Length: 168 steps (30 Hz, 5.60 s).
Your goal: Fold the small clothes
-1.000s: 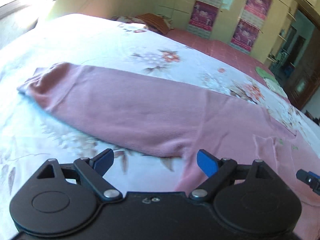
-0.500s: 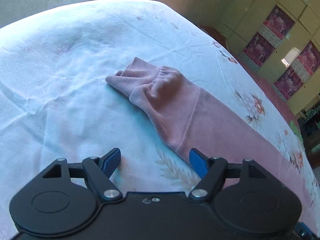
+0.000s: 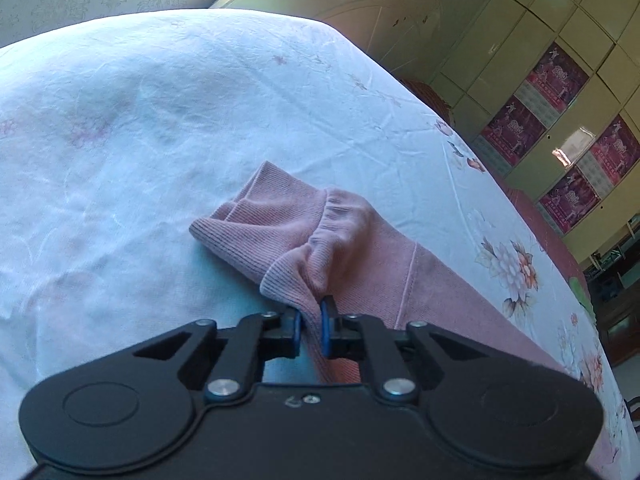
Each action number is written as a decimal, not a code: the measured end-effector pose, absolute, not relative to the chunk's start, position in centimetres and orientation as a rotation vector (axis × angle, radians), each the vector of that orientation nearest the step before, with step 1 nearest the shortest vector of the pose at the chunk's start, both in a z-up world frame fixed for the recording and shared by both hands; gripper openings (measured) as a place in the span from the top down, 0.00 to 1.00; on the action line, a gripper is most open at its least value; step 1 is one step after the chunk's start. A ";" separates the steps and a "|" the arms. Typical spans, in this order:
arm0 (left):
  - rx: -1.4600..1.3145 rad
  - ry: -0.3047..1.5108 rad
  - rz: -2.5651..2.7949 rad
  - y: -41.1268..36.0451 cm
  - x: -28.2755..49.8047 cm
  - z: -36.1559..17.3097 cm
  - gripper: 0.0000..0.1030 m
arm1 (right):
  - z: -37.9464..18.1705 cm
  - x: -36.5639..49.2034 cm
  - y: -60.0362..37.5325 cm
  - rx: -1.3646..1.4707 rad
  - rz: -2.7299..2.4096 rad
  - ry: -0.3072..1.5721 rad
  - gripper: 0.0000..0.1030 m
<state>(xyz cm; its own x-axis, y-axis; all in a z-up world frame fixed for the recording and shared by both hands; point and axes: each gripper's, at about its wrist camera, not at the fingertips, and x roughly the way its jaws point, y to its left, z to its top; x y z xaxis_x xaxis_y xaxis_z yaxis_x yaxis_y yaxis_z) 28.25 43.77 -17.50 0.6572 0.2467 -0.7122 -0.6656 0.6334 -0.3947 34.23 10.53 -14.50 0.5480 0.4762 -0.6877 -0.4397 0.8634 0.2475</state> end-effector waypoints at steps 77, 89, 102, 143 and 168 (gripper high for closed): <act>-0.316 0.848 0.126 18.7 35.0 -18.1 0.75 | -14.6 34.1 -14.1 0.298 0.254 0.847 0.33; -0.328 0.730 0.172 18.3 33.6 -17.0 0.92 | -14.4 35.4 -14.1 0.314 0.259 0.821 0.93; -0.236 0.800 0.165 18.2 34.3 -16.8 0.33 | -15.5 34.9 -17.5 0.302 0.198 0.847 0.77; -0.294 0.803 0.245 20.0 47.7 -18.8 0.73 | -16.4 40.0 -13.2 0.146 0.171 0.815 0.41; -0.112 0.839 0.092 14.2 35.6 -17.6 0.64 | -16.7 34.7 -12.8 0.096 0.168 0.877 0.49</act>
<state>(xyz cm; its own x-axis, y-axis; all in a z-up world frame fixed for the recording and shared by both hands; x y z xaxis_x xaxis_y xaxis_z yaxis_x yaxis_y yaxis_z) 35.60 14.18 -17.63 0.6647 0.0373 -0.7462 -0.1254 0.9901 -0.0622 34.71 -12.76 -16.74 0.6275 0.1853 -0.7562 -0.1066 0.9826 0.1522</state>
